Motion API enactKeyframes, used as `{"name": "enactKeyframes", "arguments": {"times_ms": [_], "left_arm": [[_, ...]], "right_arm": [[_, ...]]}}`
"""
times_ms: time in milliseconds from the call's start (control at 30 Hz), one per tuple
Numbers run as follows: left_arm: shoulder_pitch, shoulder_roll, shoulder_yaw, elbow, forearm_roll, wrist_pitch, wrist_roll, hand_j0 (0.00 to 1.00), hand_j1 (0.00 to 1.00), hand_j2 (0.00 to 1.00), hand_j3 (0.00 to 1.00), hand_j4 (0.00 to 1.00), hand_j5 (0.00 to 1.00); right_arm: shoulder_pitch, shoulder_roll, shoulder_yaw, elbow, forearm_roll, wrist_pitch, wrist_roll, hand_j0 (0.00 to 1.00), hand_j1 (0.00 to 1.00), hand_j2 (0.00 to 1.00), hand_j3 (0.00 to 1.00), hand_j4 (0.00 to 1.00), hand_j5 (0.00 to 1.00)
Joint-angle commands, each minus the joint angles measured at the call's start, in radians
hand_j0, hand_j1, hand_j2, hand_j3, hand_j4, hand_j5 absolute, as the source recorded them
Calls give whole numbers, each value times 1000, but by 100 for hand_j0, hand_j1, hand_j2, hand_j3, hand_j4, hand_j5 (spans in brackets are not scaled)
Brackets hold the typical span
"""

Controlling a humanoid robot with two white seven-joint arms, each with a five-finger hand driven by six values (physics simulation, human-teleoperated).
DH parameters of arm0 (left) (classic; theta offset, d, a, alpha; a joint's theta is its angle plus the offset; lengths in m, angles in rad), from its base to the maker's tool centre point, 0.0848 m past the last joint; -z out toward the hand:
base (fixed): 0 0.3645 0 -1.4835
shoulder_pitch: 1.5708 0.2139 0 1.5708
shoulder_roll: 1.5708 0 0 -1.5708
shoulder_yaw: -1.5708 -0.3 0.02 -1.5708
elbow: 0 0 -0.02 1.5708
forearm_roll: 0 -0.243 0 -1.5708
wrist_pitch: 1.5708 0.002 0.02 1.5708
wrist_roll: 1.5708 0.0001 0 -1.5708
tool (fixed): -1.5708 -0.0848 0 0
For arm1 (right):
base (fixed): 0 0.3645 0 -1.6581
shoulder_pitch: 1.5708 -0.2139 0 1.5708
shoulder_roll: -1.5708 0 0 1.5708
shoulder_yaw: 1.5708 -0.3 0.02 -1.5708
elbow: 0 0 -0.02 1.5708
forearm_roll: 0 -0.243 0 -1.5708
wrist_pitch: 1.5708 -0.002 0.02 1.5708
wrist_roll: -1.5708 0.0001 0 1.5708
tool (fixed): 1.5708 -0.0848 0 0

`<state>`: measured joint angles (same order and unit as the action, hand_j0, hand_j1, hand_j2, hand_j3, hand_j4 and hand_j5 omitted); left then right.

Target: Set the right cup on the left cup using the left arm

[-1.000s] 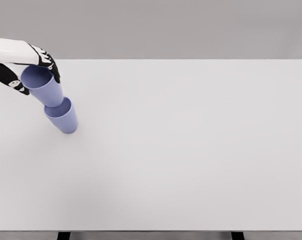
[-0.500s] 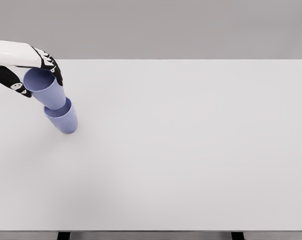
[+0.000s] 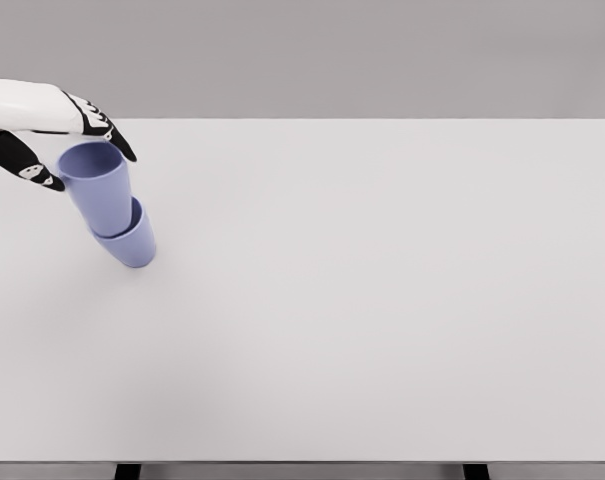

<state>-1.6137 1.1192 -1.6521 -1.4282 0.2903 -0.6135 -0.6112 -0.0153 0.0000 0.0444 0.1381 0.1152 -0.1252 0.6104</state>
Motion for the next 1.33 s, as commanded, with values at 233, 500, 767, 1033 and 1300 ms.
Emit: {"name": "enactKeyframes", "arguments": {"times_ms": [233, 500, 767, 1033, 1300], "left_arm": [[0, 2, 12, 0, 6, 3, 0, 80, 80, 80, 80, 80, 80], [0, 4, 69, -5, 46, 3, 0, 100, 100, 100, 100, 100, 100], [236, 129, 497, -334, 283, 3, 0, 100, 100, 100, 100, 100, 100], [445, 108, 653, -337, 283, 3, 0, 100, 100, 100, 100, 100, 100], [558, 68, 653, -336, 274, 3, 0, 100, 100, 100, 100, 100, 100]], "right_arm": [[2, 0, 0, 0, 1, -1, 0, 100, 100, 100, 100, 100, 100], [0, 0, 0, 1, 1, -1, 0, 100, 100, 100, 100, 100, 100], [2, 0, 0, 0, 1, -1, 0, 100, 100, 100, 100, 100, 100], [0, 0, 0, 0, 1, -1, 0, 100, 100, 100, 100, 100, 100], [2, 0, 0, 1, 1, -1, 0, 100, 100, 100, 100, 100, 100]]}}
